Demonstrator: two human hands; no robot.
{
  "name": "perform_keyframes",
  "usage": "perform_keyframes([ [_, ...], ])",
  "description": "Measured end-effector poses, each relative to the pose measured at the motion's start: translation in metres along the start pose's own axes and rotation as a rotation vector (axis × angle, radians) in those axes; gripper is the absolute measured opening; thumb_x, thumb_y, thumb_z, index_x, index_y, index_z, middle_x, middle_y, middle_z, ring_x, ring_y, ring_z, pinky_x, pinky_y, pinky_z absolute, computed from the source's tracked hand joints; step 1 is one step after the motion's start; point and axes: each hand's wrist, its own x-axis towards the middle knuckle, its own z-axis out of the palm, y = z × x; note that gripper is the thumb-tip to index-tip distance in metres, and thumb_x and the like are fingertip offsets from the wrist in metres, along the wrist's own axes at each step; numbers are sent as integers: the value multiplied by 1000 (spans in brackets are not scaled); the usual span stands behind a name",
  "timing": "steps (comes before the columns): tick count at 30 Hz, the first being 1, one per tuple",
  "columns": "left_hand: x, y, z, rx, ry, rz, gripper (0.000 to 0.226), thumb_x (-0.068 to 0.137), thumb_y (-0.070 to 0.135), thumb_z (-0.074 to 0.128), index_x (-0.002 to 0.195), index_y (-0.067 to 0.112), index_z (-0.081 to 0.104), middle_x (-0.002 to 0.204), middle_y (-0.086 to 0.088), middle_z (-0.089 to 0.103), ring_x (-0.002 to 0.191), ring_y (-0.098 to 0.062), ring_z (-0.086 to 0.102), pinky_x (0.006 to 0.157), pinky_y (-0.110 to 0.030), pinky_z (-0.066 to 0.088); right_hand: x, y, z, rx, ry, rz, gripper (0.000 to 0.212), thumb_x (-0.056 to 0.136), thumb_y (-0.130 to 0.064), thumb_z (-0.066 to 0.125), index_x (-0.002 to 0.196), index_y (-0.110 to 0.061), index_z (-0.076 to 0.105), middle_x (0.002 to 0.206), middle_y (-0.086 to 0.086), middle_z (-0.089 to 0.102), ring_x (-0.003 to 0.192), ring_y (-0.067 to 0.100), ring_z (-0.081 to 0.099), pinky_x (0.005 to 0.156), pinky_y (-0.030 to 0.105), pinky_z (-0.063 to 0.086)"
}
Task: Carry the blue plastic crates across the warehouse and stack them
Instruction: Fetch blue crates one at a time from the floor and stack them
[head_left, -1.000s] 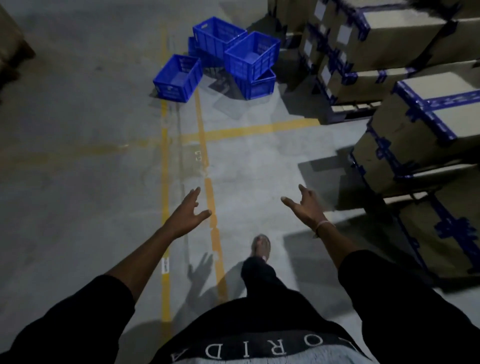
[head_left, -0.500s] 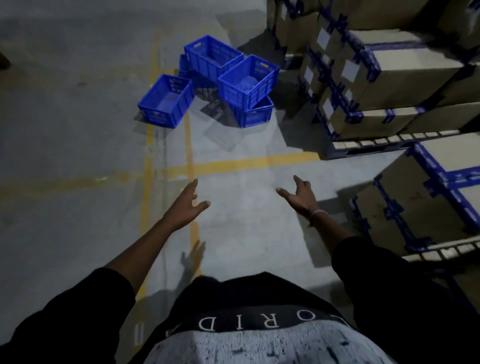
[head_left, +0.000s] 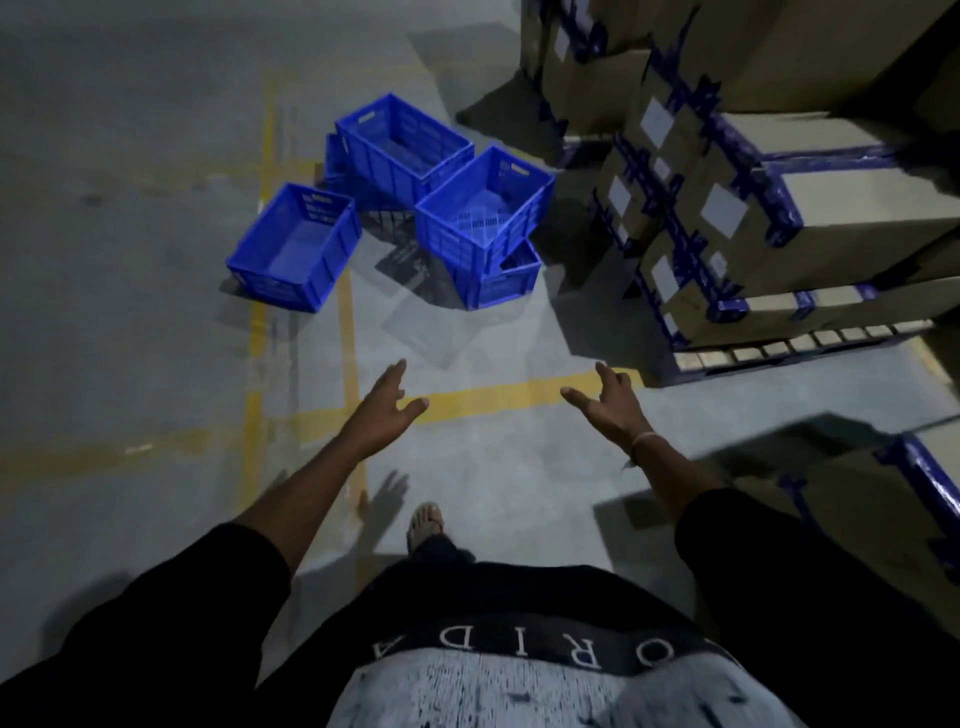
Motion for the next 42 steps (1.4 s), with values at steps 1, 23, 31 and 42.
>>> perform_keyframes([
  [1,24,7,-10,4,-15,20,83,97,39,64,162,25,14,170,3,10,143,-20,42,107,-39,46,21,-11,-3,-4,4,-2,95,81,-61,67,152,-12,29,152,11,28,136,32,39,111,43,36],
  [23,435,199,-33,-90,98,-126,78,100,32,61,162,28,14,167,2,20,144,-25,41,101,-32,41,503,-143,-175,-71,-100,-104,93,83,-56,67,154,-14,25,157,12,20,142,32,33,114,37,28],
  [31,538,269,-9,-151,217,-184,76,100,25,61,161,23,16,166,0,25,142,-24,43,99,-29,41,646,-176,-254,-163,-185,-161,94,83,-58,67,154,-15,25,158,15,18,143,33,30,113,35,28],
  [42,687,253,-31,-216,294,-306,71,100,17,61,159,11,21,157,2,31,138,-18,41,100,-23,38,828,-232,-242,-292,-312,-235,79,87,-53,65,152,-23,31,157,16,20,144,38,25,114,43,28],
])
